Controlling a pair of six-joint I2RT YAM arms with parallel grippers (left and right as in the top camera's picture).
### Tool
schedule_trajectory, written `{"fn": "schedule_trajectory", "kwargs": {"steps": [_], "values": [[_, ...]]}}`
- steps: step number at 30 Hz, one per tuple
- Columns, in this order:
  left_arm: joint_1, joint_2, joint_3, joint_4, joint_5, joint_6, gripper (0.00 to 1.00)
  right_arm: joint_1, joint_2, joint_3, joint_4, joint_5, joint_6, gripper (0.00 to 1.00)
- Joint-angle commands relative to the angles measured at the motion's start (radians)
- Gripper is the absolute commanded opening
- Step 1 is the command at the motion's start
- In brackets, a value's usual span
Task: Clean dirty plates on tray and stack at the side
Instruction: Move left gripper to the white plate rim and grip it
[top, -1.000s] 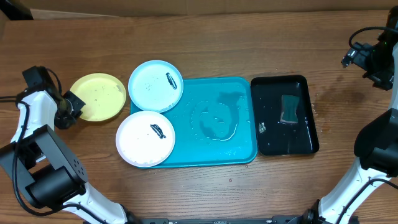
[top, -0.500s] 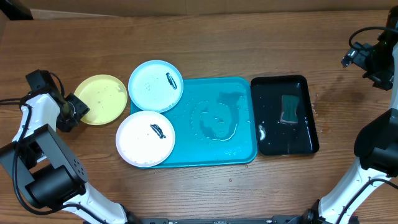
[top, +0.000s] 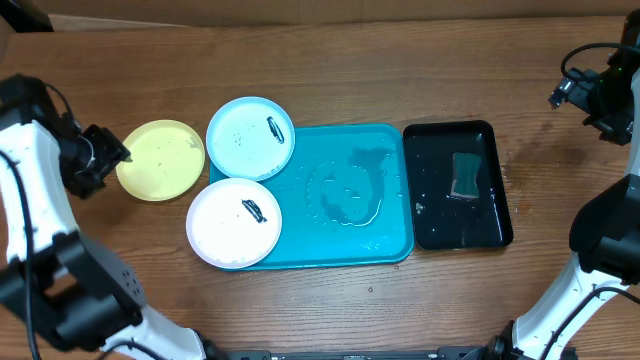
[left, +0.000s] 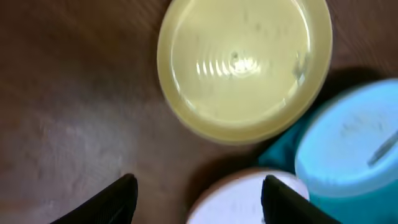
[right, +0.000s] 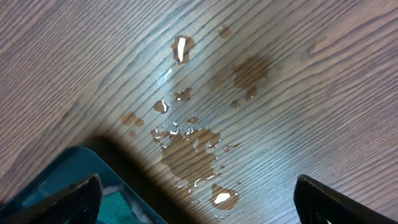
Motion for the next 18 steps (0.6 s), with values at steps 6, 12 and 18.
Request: {"fn": "schedule_trajectory", "kwargs": {"steps": [6, 12, 18], "values": [[-0.157, -0.092, -0.087, -0.072, 0.006, 0.135, 0.55, -0.001, -0.018, 0.001, 0.003, 0.003, 0.005, 1.0], [-0.264, -0.091, -0.254, 0.056, -0.09, 0.135, 0.4, -0.001, -0.018, 0.001, 0.003, 0.003, 0.005, 1.0], [-0.282, -0.091, -0.359, 0.121, -0.097, 0.135, 0.41, -0.001, -0.018, 0.001, 0.003, 0.003, 0.005, 1.0]]}}
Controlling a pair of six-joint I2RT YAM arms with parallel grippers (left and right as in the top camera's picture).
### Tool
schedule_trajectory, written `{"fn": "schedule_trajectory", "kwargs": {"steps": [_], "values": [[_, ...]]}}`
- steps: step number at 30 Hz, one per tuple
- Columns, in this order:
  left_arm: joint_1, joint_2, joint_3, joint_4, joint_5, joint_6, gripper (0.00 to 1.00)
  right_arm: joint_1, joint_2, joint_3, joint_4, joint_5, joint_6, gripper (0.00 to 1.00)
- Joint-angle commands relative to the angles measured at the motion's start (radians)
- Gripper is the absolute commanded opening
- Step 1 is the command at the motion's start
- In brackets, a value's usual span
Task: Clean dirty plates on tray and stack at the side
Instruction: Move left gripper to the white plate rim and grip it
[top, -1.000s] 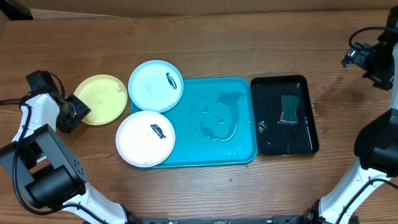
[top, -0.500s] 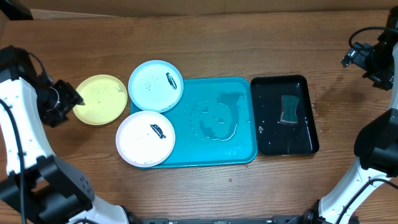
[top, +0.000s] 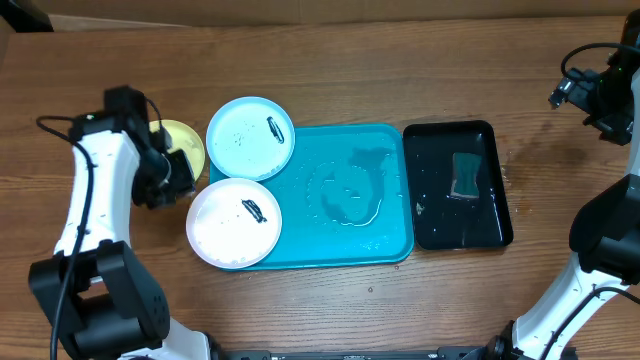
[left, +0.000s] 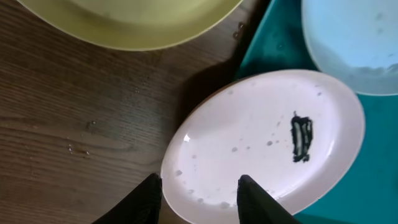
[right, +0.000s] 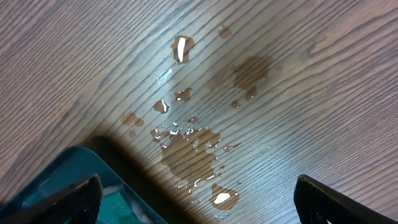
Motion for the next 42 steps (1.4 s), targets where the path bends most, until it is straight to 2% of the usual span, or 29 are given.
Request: {"fn": "schedule_trajectory", "kwargs": {"steps": [1, 6, 13, 29, 36, 42], "values": [[-0.002, 0.0, -0.038, 0.02, -0.026, 0.015, 0.41, -0.001, -0.018, 0.001, 0.003, 0.003, 0.005, 1.0], [-0.002, 0.0, -0.07, 0.044, -0.059, -0.04, 0.48, -0.001, -0.018, 0.001, 0.003, 0.003, 0.004, 1.0], [-0.002, 0.0, -0.1, 0.058, -0.078, -0.068, 0.39, -0.001, -0.018, 0.001, 0.003, 0.003, 0.004, 1.0], [-0.002, 0.0, -0.237, 0.154, -0.078, -0.068, 0.4, -0.001, -0.018, 0.001, 0.003, 0.003, 0.005, 1.0], [-0.002, 0.0, -0.259, 0.171, -0.077, -0.068, 0.36, -0.001, -0.018, 0.001, 0.003, 0.003, 0.005, 1.0], [-0.003, 0.0, -0.283, 0.172, -0.076, -0.091, 0.27, -0.001, -0.018, 0.001, 0.003, 0.003, 0.004, 1.0]]}}
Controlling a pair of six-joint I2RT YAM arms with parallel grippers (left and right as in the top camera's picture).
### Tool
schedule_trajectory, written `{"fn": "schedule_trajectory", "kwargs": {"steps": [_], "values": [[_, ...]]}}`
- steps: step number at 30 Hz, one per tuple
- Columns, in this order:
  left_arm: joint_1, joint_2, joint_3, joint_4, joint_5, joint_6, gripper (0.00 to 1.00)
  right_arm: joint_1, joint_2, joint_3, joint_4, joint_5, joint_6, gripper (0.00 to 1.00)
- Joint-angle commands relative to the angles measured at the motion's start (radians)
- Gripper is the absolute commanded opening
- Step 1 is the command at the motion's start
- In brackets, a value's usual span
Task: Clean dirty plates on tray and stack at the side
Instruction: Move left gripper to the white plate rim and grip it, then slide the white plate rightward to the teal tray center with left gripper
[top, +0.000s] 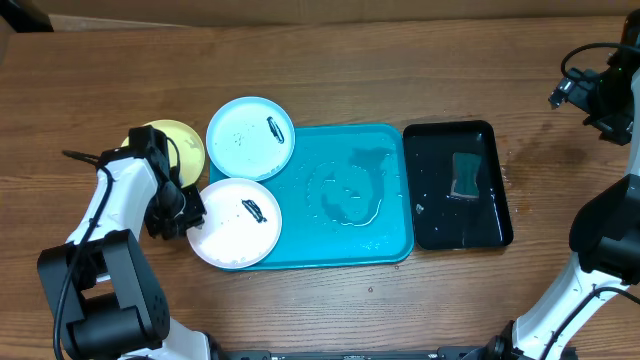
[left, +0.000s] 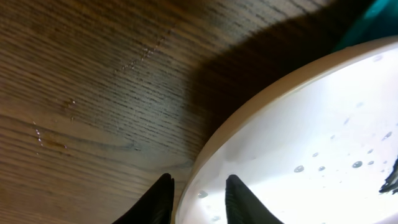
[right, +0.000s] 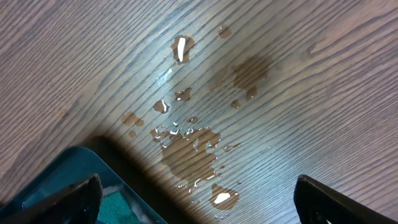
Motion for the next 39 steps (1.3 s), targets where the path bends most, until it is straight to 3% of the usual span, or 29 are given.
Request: {"fn": "schedule_trajectory", "kwargs": {"steps": [1, 5, 9, 17, 27, 33, 39], "values": [[-0.002, 0.0, -0.023, 0.003, -0.011, -0.023, 0.26, -0.001, -0.018, 0.001, 0.003, 0.003, 0.005, 1.0], [-0.002, 0.0, -0.026, -0.001, 0.03, -0.026, 0.21, -0.001, -0.018, 0.001, 0.003, 0.003, 0.005, 1.0], [-0.002, 0.0, -0.026, -0.021, 0.098, -0.025, 0.04, -0.001, -0.018, 0.001, 0.003, 0.003, 0.005, 1.0], [-0.045, 0.0, -0.026, -0.048, 0.164, -0.013, 0.04, -0.001, -0.018, 0.001, 0.003, 0.003, 0.005, 1.0], [-0.23, 0.0, -0.026, -0.066, 0.168, -0.031, 0.04, -0.001, -0.018, 0.001, 0.003, 0.003, 0.005, 1.0], [-0.348, 0.0, -0.026, 0.041, 0.167, -0.109, 0.04, -0.001, -0.018, 0.001, 0.003, 0.003, 0.005, 1.0], [-0.432, 0.0, -0.026, 0.184, 0.171, -0.281, 0.04, -0.001, -0.018, 0.001, 0.003, 0.003, 0.005, 1.0]]}}
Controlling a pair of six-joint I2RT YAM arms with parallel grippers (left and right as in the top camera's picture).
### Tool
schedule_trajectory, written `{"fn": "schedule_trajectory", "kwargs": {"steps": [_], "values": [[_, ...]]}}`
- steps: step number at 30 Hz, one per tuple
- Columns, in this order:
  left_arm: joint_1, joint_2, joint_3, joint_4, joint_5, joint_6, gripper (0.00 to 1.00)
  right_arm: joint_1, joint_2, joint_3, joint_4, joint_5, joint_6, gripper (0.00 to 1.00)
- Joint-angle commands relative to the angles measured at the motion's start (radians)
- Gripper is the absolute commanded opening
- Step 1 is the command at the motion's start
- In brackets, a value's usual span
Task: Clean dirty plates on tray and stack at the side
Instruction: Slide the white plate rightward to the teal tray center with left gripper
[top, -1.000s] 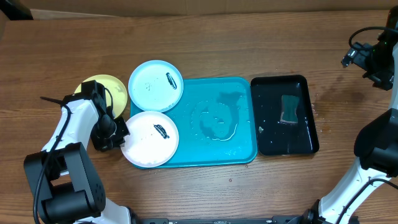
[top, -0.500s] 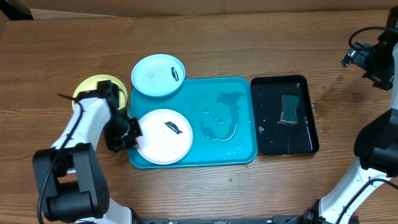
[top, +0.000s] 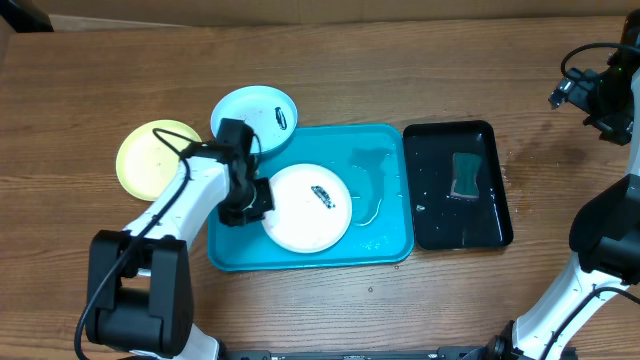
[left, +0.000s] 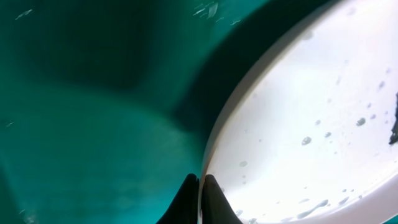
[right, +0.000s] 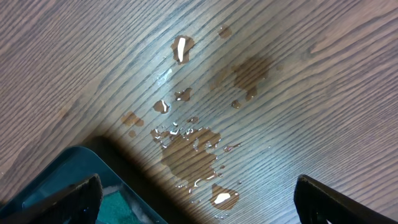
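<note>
The white plate (top: 308, 208), with a dark smear (top: 324, 194) on it, lies in the middle of the teal tray (top: 380, 232). My left gripper (top: 258, 200) is shut on the plate's left rim; in the left wrist view its gripper (left: 200, 186) pinches the white plate's (left: 311, 124) edge over the teal tray (left: 81, 124). A light blue plate (top: 255, 112), also smeared, sits at the tray's back left corner. The yellow plate (top: 155, 158) rests on the table to the left. My right gripper (right: 199, 194) hangs open far right.
A black tray (top: 455, 240) holding a green sponge (top: 466, 175) stands right of the teal tray. Water is pooled in the teal tray's middle. Water drops (right: 186, 149) lie on the wood by the black tray's corner.
My left gripper has shut on the white plate's rim, and the plate now lies to the right, inside the tray. The light blue plate sits a little further back. The right arm is unchanged.
My left gripper was open at the far left beside the yellow plate. Then it was over the white plate's left edge, then with its jaws astride that rim. Now it grips the rim and the plate is in the tray's middle.
</note>
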Motion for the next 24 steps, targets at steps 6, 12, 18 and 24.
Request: {"fn": "schedule_trajectory", "kwargs": {"steps": [6, 12, 18, 24], "values": [[-0.106, 0.0, -0.006, 0.134, 0.058, -0.176, 0.04, -0.001, -0.018, 0.001, 0.003, 0.003, 0.005, 1.0], [-0.164, 0.001, -0.006, 0.194, 0.006, -0.209, 0.04, -0.001, -0.018, 0.001, 0.003, 0.003, 0.005, 1.0], [-0.197, 0.001, -0.006, 0.209, -0.049, -0.207, 0.08, -0.001, -0.018, 0.001, 0.003, 0.003, 0.005, 1.0], [-0.208, 0.005, -0.006, 0.208, -0.093, -0.196, 0.08, -0.001, -0.018, 0.001, 0.003, 0.003, 0.005, 1.0]]}}
